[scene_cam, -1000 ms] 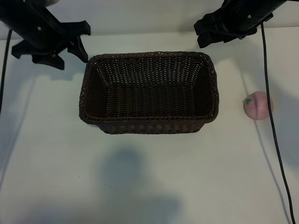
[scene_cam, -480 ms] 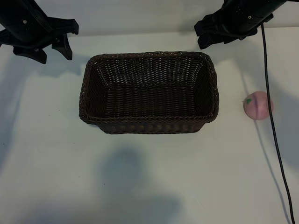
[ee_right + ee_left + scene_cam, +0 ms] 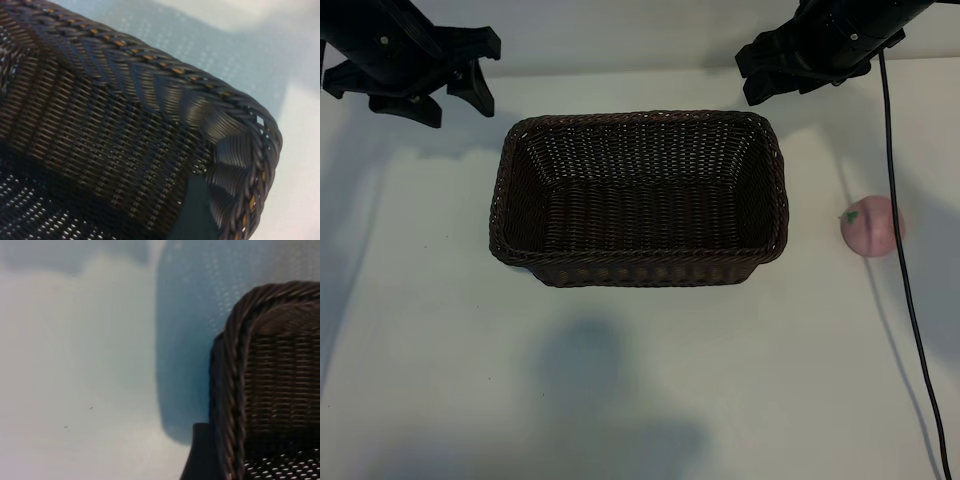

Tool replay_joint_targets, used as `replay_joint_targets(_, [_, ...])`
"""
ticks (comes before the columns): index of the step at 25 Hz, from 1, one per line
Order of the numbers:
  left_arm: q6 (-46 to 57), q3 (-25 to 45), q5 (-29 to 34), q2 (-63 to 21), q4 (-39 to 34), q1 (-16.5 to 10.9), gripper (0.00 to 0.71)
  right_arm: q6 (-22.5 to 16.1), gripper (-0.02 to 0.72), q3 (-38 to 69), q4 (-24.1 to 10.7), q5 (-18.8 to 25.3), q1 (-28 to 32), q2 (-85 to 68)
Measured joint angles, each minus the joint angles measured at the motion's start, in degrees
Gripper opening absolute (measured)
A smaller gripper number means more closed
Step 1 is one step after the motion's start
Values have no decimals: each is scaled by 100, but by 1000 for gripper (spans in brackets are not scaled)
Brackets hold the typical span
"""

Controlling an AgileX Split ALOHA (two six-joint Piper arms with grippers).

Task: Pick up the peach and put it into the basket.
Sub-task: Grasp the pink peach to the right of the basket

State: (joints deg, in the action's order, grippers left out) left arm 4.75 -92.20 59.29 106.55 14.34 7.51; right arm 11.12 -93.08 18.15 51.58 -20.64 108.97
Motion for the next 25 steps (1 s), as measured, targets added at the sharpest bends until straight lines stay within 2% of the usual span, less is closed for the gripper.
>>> replay_joint_targets(10, [-13, 0, 8, 226, 134, 0, 537, -39, 585, 0, 18, -87, 0, 0])
replay_joint_targets(13, [-13, 0, 8, 275, 166, 0, 537, -241, 585, 0, 23, -98, 0, 0])
replay_joint_targets(15, [-13, 0, -34, 300, 172, 0, 537, -530, 585, 0, -44, -77, 0, 0])
replay_joint_targets(19, [-13, 0, -85, 305, 172, 0, 537, -1059, 585, 0, -529, 252, 16, 0])
replay_joint_targets(25, [-13, 0, -90, 305, 172, 0, 537, -1507, 585, 0, -1344, 958, 33, -124])
